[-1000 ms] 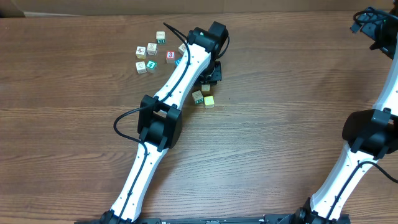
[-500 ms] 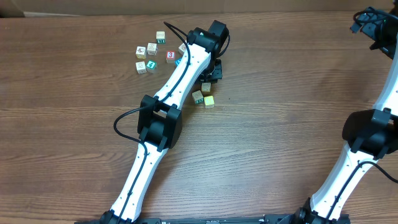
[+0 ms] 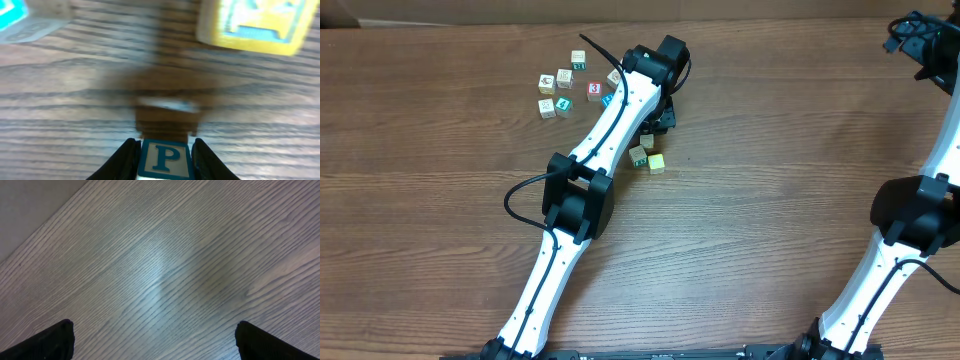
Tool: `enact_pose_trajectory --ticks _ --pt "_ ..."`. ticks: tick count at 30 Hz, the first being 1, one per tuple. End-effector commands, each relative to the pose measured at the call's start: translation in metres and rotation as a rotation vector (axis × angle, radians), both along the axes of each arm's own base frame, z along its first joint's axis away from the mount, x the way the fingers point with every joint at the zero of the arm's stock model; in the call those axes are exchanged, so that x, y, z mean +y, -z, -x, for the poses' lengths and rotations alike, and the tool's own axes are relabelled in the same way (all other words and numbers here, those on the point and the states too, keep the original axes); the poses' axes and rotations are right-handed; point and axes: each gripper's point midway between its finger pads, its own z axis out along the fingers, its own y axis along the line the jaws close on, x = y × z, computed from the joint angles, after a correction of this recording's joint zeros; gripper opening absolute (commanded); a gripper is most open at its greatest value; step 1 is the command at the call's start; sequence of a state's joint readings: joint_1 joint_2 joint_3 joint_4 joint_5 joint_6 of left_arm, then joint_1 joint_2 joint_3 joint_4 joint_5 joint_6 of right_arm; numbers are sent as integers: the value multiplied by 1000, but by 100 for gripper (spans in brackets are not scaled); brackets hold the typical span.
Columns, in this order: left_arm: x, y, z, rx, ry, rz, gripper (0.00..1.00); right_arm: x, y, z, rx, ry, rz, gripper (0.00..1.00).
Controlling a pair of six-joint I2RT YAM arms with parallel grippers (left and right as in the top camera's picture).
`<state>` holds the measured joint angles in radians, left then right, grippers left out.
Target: Form a circle
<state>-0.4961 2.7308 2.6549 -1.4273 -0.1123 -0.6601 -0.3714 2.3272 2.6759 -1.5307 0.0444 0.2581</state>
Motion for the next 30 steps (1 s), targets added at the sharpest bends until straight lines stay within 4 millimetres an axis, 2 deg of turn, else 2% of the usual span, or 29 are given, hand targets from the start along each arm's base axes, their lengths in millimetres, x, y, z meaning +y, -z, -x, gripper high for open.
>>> enact_pose_trajectory --ticks 1,11,21,30 --pt "7 -4 -3 -33 -55 -41 31 0 -11 0 -25 1 16 100" --pt "2 -3 -3 -29 -53 -14 33 0 -11 0 -25 1 16 100" --pt "1 -3 -4 -32 -89 -3 29 0 -11 0 -25 1 16 100" --pt "-5 -2 -2 -21 -110 32 30 0 -11 0 -25 1 16 100"
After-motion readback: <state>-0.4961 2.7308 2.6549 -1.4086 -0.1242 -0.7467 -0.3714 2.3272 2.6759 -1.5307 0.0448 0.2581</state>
